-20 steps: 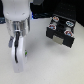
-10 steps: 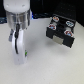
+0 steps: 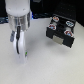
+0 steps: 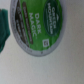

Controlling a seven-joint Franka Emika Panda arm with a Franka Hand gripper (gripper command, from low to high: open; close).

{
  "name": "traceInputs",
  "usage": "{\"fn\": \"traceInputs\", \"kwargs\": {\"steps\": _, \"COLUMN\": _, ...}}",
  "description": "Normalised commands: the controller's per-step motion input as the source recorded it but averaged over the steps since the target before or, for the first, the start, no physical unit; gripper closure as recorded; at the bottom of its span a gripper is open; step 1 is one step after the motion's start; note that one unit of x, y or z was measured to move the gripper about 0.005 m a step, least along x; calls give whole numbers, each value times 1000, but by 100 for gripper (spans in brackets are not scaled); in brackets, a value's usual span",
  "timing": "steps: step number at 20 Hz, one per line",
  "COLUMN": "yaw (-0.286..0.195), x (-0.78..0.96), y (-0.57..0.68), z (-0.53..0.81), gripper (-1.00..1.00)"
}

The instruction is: Open the kcup holder, insert the kcup into the holder, and close the kcup holder

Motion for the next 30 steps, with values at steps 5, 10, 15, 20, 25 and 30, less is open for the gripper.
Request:
{"fn": "traceInputs", "kwargs": {"steps": 5, "yaw": -83, "x": 144, "y": -9, "z": -43, "gripper": -100}}
{"fn": "traceInputs", "kwargs": {"steps": 10, "yaw": -64, "x": 52, "y": -26, "z": 13, "gripper": 100}}
{"fn": "traceInputs", "kwargs": {"steps": 15, "yaw": -76, "x": 53, "y": -21, "z": 19, "gripper": 100}}
{"fn": "traceInputs", "kwargs": {"steps": 20, "yaw": -61, "x": 25, "y": -8, "z": 77, "gripper": 100}}
{"fn": "traceInputs", "kwargs": {"steps": 25, "yaw": -42, "x": 17, "y": -3, "z": 58, "gripper": 100}}
{"fn": "traceInputs", "kwargs": {"steps": 30, "yaw": -55, "x": 30, "y": 134, "z": 406, "gripper": 100}}
